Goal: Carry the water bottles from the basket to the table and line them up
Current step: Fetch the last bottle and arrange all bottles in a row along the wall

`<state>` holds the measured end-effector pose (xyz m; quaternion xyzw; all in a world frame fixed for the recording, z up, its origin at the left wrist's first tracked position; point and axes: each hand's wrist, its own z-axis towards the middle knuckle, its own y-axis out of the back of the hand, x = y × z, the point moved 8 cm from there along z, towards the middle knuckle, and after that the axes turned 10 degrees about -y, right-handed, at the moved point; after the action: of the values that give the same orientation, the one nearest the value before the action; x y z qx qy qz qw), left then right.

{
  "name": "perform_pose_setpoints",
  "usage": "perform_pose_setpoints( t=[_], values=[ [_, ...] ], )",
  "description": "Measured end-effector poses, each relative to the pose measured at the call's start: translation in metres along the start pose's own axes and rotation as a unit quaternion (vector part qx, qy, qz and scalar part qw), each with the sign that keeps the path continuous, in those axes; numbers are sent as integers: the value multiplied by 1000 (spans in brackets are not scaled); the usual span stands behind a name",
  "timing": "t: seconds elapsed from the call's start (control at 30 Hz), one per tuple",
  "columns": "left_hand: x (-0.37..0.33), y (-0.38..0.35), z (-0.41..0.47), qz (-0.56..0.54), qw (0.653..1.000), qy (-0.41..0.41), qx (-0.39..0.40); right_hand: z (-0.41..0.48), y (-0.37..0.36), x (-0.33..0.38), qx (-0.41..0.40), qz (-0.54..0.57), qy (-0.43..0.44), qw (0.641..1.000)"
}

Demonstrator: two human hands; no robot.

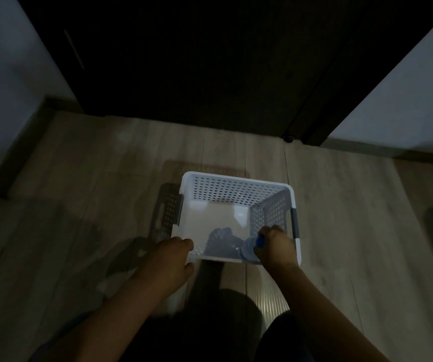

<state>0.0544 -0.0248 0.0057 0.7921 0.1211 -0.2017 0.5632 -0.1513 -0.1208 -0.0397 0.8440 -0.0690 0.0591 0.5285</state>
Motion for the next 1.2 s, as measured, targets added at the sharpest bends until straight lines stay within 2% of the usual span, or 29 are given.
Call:
perform_pose_setpoints(
  t=[0.2,0.33,0.43,0.83,1.2],
  values=[
    [1,7,-8,-6,1000,7,7,-7,16,0,-18,36,5,999],
    [-15,42,-28,-28,999,21,-4,-39,65,10,-53,64,16,996],
    [-33,82,-53,-38,998,46,-9,-75,113,25,-48,94,23,994],
    [-138,308,-169,-67,994,82,-29,-245,351,121,-44,158,81,983],
    [-237,528,-282,-125,979,114,-109,-395,576,203,-71,113,172,976]
  ],
)
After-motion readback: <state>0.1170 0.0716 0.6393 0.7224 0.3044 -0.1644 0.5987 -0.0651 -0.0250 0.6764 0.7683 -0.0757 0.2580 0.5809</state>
